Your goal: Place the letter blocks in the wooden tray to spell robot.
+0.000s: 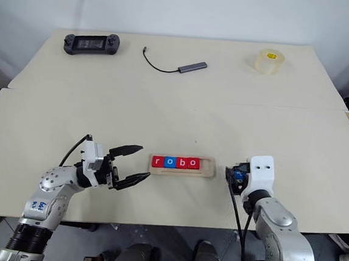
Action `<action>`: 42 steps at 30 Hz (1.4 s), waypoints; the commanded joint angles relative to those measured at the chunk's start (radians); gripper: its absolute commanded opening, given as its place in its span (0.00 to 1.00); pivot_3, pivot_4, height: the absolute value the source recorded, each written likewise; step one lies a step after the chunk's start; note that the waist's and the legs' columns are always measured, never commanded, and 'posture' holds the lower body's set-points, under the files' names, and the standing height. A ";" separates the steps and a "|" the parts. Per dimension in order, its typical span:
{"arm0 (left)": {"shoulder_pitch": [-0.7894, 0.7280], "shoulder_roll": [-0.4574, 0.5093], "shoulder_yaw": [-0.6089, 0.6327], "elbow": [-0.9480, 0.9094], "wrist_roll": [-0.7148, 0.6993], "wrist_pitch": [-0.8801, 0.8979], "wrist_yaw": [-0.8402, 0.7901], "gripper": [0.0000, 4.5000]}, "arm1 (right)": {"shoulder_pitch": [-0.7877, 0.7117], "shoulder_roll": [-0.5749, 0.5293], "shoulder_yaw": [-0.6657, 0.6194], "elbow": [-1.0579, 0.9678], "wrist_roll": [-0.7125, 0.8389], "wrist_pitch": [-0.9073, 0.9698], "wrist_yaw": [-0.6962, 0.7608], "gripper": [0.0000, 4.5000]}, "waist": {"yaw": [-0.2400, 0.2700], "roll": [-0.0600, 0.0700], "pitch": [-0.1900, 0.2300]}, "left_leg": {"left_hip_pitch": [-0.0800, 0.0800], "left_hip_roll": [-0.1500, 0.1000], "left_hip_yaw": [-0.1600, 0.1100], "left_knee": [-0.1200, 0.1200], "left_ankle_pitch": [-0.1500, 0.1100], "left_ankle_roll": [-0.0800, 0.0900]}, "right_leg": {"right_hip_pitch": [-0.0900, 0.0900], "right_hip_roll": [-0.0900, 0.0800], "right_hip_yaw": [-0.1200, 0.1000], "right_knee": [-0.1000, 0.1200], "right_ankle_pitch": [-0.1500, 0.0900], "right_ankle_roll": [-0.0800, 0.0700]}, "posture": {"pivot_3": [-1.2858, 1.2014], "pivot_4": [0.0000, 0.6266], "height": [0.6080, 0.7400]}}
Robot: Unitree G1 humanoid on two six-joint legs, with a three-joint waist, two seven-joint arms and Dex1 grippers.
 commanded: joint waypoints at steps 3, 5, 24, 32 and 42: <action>0.012 0.005 0.017 -0.038 -0.007 -0.010 0.005 1.00 | -0.059 -0.063 -0.041 0.047 0.002 -0.097 0.048 0.99 | 0.001 0.000 0.000 | 0.000 0.000 0.000 0.000 0.000 0.000 | 0.000 0.000 0.000 0.000 0.000 0.000 | 0.52 0.24 1.00; 0.021 0.007 0.022 -0.049 -0.006 -0.012 0.012 1.00 | -0.070 -0.135 -0.055 0.070 0.025 -0.142 0.135 0.99 | 0.001 0.000 0.000 | 0.000 0.000 0.000 0.000 0.000 0.000 | 0.000 0.000 0.000 0.000 0.000 0.000 | 0.52 0.24 1.00; 0.088 0.059 0.058 -0.155 -0.020 0.013 0.022 1.00 | -0.459 -0.672 0.249 1.039 -0.096 -0.977 1.240 0.95 | -0.001 -0.001 0.001 | 0.001 0.002 0.001 0.001 -0.001 0.001 | 0.003 -0.001 -0.003 -0.007 0.000 0.001 | 0.52 0.24 1.00; 0.105 0.066 0.067 -0.189 -0.018 0.021 0.041 1.00 | -0.541 -0.618 0.275 1.157 -0.112 -1.041 1.282 0.42 | 0.001 -0.001 0.001 | 0.001 0.002 -0.001 0.002 -0.001 0.000 | 0.004 -0.001 -0.005 -0.009 0.000 0.001 | 0.52 0.24 1.00; 0.102 0.059 0.057 -0.190 -0.012 0.019 0.055 1.00 | -0.605 -0.588 0.299 0.842 -0.039 -0.739 1.295 0.32 | 0.001 0.000 0.001 | 0.000 0.002 -0.001 0.002 -0.001 -0.001 | 0.003 -0.001 -0.005 -0.009 0.000 0.000 | 0.52 0.24 1.00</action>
